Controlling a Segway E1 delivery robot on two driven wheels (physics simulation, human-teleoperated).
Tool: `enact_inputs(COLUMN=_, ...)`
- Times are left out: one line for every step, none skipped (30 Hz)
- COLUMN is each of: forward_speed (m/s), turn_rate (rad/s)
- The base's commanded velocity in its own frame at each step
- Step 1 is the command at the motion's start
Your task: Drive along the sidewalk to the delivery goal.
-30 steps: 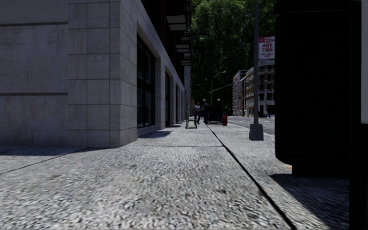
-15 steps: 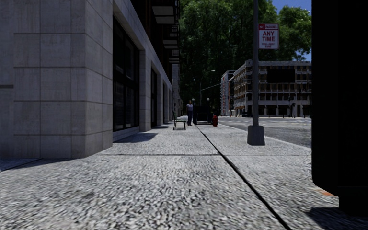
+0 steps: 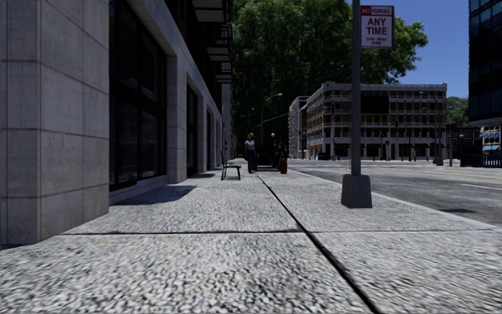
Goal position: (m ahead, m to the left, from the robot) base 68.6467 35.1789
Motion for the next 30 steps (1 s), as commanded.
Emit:
enact_inputs(forward_speed=1.97, turn_rate=-0.16)
enact_inputs(forward_speed=1.97, turn_rate=-0.16)
enact_inputs(forward_speed=1.97, turn_rate=-0.06)
enact_inputs(forward_speed=1.97, turn_rate=0.0)
enact_inputs(forward_speed=1.97, turn_rate=0.0)
enact_inputs(forward_speed=1.97, turn_rate=0.0)
enact_inputs(forward_speed=1.97, turn_rate=0.0)
enact_inputs(forward_speed=1.97, turn_rate=0.0)
enact_inputs(forward_speed=1.97, turn_rate=0.0)
enact_inputs(forward_speed=1.97, turn_rate=-0.04)
enact_inputs(forward_speed=1.97, turn_rate=-0.15)
enact_inputs(forward_speed=1.97, turn_rate=-0.25)
enact_inputs(forward_speed=1.97, turn_rate=-0.25)
enact_inputs(forward_speed=1.97, turn_rate=-0.35)
enact_inputs(forward_speed=1.97, turn_rate=-0.38)
enact_inputs(forward_speed=1.97, turn_rate=-0.38)
enact_inputs(forward_speed=1.97, turn_rate=-0.39)
enact_inputs(forward_speed=1.97, turn_rate=-0.39)
enact_inputs(forward_speed=1.97, turn_rate=-0.39)
enact_inputs(forward_speed=1.97, turn_rate=-0.35)
enact_inputs(forward_speed=1.97, turn_rate=-0.29)
enact_inputs(forward_speed=1.97, turn_rate=-0.19)
enact_inputs(forward_speed=1.97, turn_rate=-0.19)
enact_inputs(forward_speed=1.97, turn_rate=-0.08)
enact_inputs(forward_speed=1.97, turn_rate=-0.02)
enact_inputs(forward_speed=1.97, turn_rate=0.0)
enact_inputs(forward_speed=1.97, turn_rate=0.0)
enact_inputs(forward_speed=1.97, turn_rate=0.0)
enact_inputs(forward_speed=1.97, turn_rate=0.0)
enact_inputs(forward_speed=1.97, turn_rate=0.0)
